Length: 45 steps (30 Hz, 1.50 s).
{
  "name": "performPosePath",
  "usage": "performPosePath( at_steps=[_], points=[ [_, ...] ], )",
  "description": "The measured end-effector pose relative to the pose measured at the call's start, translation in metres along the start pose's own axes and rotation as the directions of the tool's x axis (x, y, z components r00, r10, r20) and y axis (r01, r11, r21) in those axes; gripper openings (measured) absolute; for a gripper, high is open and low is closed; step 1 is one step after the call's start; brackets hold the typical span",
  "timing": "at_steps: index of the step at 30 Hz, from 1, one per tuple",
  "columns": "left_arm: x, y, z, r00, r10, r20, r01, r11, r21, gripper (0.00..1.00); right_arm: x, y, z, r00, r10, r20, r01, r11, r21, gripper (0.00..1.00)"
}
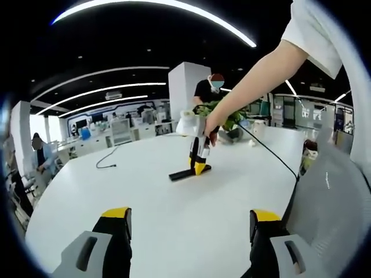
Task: Press the specified remote control buttons in sequence, fully releasing each button before pressing the next.
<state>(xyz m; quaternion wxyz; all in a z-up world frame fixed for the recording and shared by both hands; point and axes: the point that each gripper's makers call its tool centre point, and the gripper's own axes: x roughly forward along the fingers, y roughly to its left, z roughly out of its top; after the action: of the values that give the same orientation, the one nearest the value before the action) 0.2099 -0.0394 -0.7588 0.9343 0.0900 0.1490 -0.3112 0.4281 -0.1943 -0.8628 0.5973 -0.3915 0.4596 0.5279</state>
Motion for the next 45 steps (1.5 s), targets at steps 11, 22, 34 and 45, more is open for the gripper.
performPosePath(
  at_steps=[11,22,34,45],
  points=[
    [0.004,-0.004,-0.008,0.999,-0.022,-0.037,0.021,1.000,-0.024,0.86,0.001,-0.005,0.000,1.000,-0.008,0.009,0.008,1.000,0.002,0.21],
    [0.007,-0.012,-0.010,0.997,-0.060,-0.051,0.060,0.998,-0.003,0.86,0.003,-0.011,-0.003,1.000,-0.021,0.011,0.021,1.000,0.010,0.21],
    [0.003,0.003,-0.007,1.000,0.011,-0.021,-0.012,0.999,-0.037,0.86,0.002,-0.019,-0.007,0.993,-0.112,0.032,0.106,0.984,0.141,0.27],
    [0.004,0.000,-0.004,1.000,-0.001,-0.009,0.001,1.000,-0.026,0.86,-0.042,-0.032,-0.008,0.835,-0.419,0.356,0.169,0.812,0.559,0.47]
  ],
)
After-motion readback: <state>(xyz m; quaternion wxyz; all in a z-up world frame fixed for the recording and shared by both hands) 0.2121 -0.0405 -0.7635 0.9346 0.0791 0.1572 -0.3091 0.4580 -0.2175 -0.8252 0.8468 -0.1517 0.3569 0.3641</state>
